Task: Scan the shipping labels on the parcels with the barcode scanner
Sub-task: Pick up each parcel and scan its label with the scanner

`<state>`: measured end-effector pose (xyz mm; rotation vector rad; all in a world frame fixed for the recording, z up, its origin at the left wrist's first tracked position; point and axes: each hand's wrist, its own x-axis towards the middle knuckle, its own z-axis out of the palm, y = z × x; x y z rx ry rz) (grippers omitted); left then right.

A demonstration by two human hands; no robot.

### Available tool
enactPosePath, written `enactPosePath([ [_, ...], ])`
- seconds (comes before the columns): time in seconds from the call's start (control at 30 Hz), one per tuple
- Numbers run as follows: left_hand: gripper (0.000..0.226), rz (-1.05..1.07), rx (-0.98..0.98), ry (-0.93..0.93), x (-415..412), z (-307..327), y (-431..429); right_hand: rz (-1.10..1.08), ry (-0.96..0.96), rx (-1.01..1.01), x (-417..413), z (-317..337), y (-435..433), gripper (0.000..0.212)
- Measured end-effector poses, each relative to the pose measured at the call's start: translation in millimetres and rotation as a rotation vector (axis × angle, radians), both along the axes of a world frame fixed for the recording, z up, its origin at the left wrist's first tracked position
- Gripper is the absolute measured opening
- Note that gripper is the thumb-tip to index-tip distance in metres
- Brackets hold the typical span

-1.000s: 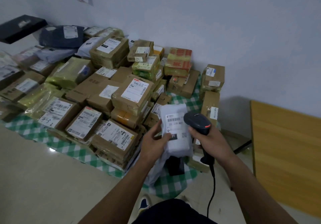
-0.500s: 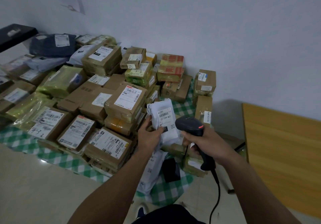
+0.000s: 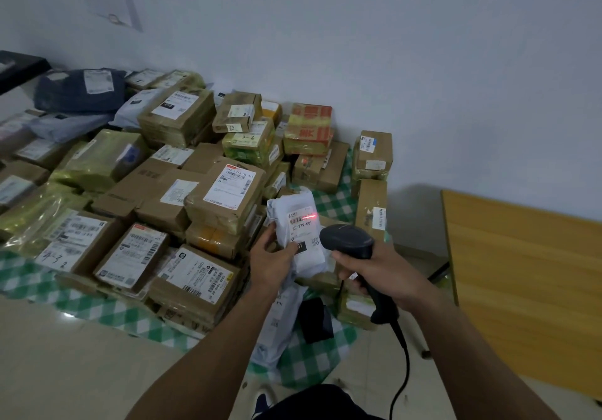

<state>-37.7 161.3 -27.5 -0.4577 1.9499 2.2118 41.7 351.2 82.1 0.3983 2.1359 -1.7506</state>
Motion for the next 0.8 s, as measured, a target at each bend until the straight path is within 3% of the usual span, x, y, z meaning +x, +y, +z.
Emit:
enactPosePath([
  [0.27,0.055,-0.019,-0.015,0.007,-9.5,-9.9,1.6,-0.042,0.009,-0.015,2.8,-1.1,6.8,0.022],
  [0.47,0.04,-0.152,-0.144,-0.017,-31.9,-17.0,18.4,-0.192,-0.005,0.101,8.5,-22.6,27.8,0.027],
  [0.6,0.049,-0.293,-0.251,-0.067,-57.4,-32.5,33.8,-0.246,-0.039,0.148,13.8,-36.7,38.2,0.028],
  [0.8,0.066,-0.453,-0.394,0.013,-68.1,-58.7,55.3,-0.241,-0.12,0.171,19.5,-52.8,41.6,0.03],
])
